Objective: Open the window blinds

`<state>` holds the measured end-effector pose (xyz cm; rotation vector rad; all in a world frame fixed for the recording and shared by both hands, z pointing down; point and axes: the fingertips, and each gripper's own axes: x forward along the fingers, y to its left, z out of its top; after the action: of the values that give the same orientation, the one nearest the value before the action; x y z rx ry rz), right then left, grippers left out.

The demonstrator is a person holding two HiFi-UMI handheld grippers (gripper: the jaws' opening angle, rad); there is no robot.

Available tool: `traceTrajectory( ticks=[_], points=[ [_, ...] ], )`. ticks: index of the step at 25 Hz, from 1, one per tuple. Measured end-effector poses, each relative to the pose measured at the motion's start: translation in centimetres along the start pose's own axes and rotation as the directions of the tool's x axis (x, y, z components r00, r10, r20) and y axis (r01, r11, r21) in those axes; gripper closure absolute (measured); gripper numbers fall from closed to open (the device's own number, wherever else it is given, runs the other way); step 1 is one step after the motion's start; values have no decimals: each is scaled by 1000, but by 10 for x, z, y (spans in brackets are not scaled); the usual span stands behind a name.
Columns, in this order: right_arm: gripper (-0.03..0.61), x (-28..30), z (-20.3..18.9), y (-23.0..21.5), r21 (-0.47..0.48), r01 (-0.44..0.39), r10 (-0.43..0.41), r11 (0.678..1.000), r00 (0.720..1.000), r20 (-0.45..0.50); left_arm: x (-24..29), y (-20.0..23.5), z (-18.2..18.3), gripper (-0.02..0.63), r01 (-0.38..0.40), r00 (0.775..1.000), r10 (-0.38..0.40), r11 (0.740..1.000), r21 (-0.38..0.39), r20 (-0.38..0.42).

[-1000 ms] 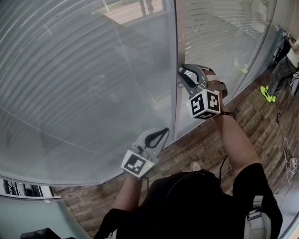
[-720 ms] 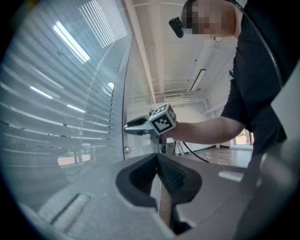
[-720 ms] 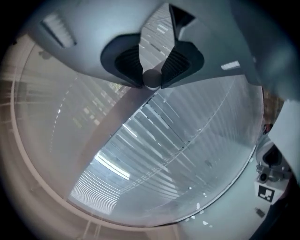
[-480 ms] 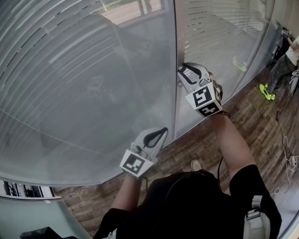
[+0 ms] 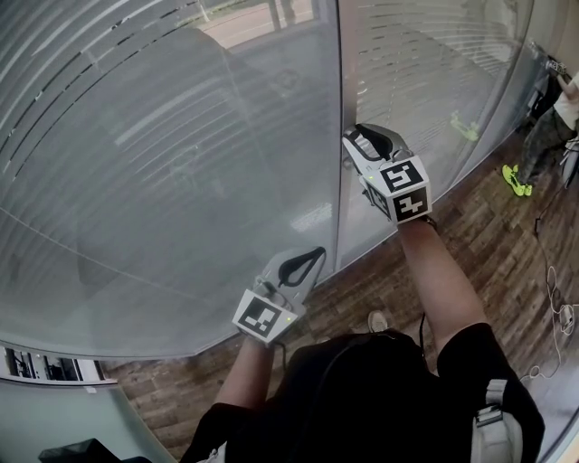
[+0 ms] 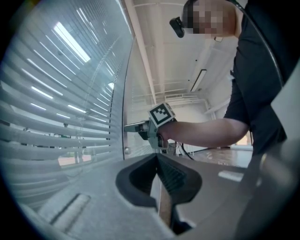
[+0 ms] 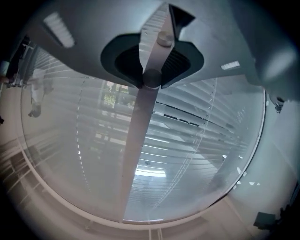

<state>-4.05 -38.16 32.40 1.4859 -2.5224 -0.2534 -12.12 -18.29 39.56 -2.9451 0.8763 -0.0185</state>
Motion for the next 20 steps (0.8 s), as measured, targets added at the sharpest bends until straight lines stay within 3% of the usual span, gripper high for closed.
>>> traceTrajectory(
  ticks=[5,8,13,20],
  points=[
    [453,-1,2,-1,152,-11,9,988,1000,14,1,-1,2,609,-3,1000,2,1000,4,2],
    [453,-2,2,-2,198,-11,7,980,1000,22,1,-2,2,611,-2,1000,2,1000,5,-2],
    [453,-2,4,-4,352,-40,21,935,998,57,2,-2,-1,611,1,1000,-1,1000,-1,-13],
    [453,-2,4,-4,382,-37,12,924,998,66,3,0,-1,610,-5,1000,5,1000,-1,-14]
  ],
)
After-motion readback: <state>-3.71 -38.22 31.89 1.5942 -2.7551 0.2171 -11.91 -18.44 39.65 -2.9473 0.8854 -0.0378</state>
